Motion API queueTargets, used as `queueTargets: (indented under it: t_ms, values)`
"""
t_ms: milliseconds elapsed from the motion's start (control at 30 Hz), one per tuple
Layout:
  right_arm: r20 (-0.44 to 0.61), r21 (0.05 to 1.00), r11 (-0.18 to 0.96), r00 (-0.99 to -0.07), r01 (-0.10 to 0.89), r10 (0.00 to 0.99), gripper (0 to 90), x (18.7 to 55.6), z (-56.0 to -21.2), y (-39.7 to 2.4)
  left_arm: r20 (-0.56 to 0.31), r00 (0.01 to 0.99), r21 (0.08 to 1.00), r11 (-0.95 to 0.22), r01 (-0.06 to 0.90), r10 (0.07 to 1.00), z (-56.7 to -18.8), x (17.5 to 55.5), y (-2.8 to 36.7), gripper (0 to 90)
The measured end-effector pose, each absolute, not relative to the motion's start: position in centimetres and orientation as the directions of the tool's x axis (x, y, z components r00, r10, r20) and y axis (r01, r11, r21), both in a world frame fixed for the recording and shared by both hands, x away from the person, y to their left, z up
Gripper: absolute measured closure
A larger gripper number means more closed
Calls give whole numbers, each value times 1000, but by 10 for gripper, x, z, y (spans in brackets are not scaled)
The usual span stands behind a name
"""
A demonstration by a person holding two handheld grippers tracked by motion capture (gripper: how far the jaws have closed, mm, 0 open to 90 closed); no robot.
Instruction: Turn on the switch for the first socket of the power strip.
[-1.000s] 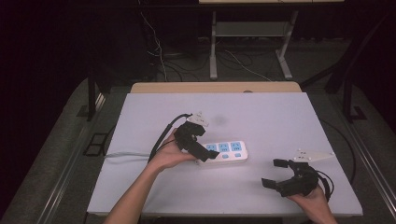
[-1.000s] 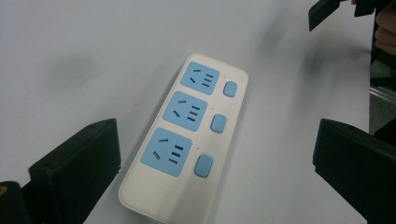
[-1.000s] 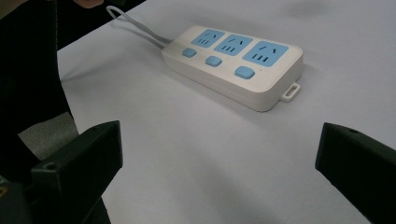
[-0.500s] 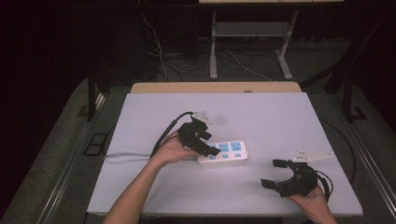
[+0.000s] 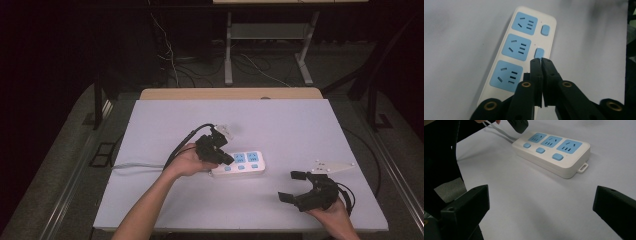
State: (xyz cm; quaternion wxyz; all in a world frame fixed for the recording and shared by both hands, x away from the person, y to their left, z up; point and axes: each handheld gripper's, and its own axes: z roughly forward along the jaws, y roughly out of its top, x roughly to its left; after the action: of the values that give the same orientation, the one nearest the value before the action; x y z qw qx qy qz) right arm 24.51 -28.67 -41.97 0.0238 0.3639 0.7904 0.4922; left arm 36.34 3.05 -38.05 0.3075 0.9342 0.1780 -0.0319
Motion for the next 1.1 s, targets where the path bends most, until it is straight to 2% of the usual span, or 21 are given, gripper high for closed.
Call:
queueTargets:
  t_ms: [467, 1100]
  values:
    - [319, 795, 255, -737, 550, 596, 3, 245, -420, -286, -136, 945, 500, -803, 324, 297, -392, 361, 20, 888]
    - [321, 796, 254, -738, 550, 594, 3, 245, -420, -286, -119, 947, 482, -817, 317, 297, -397, 362, 18, 888]
